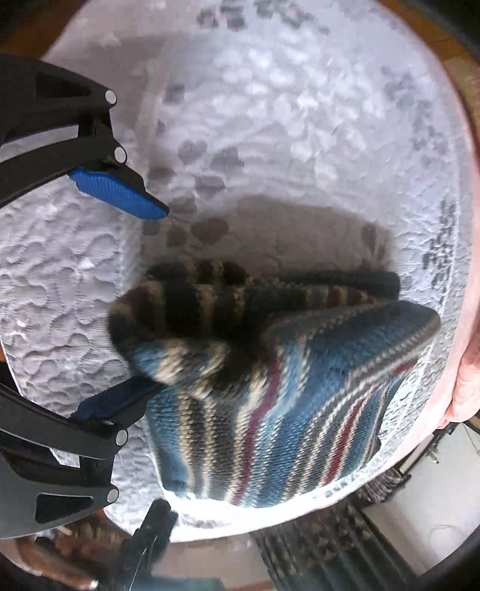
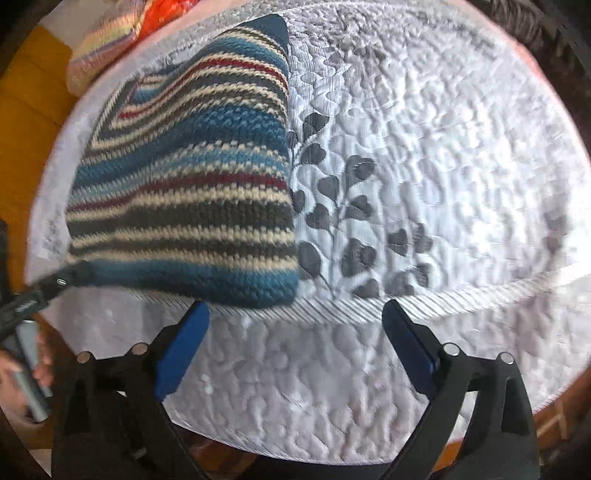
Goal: Fold small clothes
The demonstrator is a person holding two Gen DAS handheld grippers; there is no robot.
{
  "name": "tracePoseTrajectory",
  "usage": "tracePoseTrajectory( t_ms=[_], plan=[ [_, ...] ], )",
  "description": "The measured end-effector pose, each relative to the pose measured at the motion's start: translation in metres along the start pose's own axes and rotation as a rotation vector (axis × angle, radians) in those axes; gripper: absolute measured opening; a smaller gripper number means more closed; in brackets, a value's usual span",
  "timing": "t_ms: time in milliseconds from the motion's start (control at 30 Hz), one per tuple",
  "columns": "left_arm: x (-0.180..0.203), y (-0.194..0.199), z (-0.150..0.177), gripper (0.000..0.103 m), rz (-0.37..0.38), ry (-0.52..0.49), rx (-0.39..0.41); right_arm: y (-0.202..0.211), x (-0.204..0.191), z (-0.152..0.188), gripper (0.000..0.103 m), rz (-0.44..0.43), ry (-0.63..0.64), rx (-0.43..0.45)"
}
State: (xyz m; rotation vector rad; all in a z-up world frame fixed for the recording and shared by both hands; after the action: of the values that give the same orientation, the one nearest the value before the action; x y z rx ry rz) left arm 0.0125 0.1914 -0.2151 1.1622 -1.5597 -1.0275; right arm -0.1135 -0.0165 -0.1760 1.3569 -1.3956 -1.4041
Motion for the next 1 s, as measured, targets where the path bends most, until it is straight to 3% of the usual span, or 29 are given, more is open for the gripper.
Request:
tracePoseTrajectory(
  t_ms=[133, 533, 700, 1000],
  plan=[
    [0.018, 0.016, 0.010, 0.086, -0.089, -0.026, 0.009, 0.019, -0.010, 0.012, 0.097, 0.041, 0.016, 0.028],
    [0.024, 0.064, 0.017, 0.086, -0.199, -0.061, 0.066, 0.077, -0.038, 0.018, 0.100, 0.162, 0.030, 0.168],
    [0.025, 0.074, 0.017, 0.086, -0.213, -0.063, 0.081, 0.099, -0.050, 0.019, 0.100, 0.225, 0.080, 0.238],
    [0.034, 0.082, 0.010, 0.086, -0.204, -0.051, 0.094, 0.111, -0.066, 0.016, 0.100, 0.242, 0.103, 0.264]
  ],
)
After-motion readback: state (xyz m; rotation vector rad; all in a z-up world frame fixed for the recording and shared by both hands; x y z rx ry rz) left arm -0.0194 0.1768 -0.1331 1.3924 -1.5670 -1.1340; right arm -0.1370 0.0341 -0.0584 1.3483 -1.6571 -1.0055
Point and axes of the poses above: each gripper's, at about its wrist camera, not at the fingertips, and y roughly against the way its jaws point, x to its right, z to its underside, the point moved 6 cm from there along -y, roughly the way its jaws point, and after that the axes turned 8 degrees about -y, right-handed, at the moved point
